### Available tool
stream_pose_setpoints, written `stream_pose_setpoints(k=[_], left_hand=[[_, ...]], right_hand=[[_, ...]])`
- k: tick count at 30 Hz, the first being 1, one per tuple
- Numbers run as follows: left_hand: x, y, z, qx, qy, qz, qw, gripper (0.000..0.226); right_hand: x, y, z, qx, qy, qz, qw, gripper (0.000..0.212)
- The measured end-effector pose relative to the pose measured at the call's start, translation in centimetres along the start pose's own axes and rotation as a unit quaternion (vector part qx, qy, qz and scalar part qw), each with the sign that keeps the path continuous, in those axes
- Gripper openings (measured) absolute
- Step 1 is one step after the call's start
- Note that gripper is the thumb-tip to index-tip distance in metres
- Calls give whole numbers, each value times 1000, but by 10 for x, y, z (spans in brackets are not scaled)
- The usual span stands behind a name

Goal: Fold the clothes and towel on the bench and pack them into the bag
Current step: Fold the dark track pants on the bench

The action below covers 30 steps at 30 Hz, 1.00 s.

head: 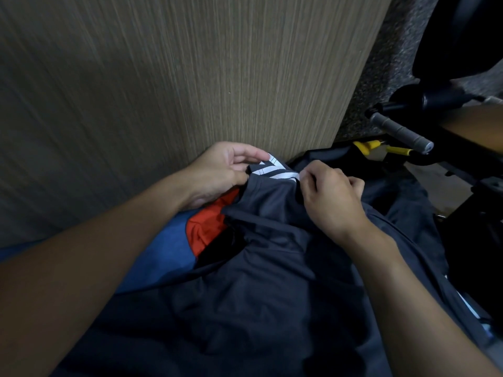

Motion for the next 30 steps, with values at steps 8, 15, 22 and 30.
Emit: stream_pose_setpoints(k=[8, 15, 22, 30], left_hand=[[-2, -11, 16, -9, -105, -44, 993, 14], [8, -15, 22, -61, -140, -35, 988, 16], [4, 7, 8, -84, -110, 46, 989, 15], [-55, 81, 27, 31, -152, 110, 982, 11]], right_hand=[[-1, 0, 2, 11, -3, 2, 1000, 22], [1, -2, 4, -5, 7, 19, 1000, 12], [5, -8, 23, -59, -52, 8, 997, 15], [11, -7, 3, -119, 77, 15, 990, 21]])
Point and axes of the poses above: each hand's wrist, its own x-axis towards the middle knuckle, its own z-axis out of the back of the hand, y = z × x, the point moved 10 cm from there along x, towards the middle knuckle, and after that the axes turned 9 degrees about z, right-handed, at the moved point
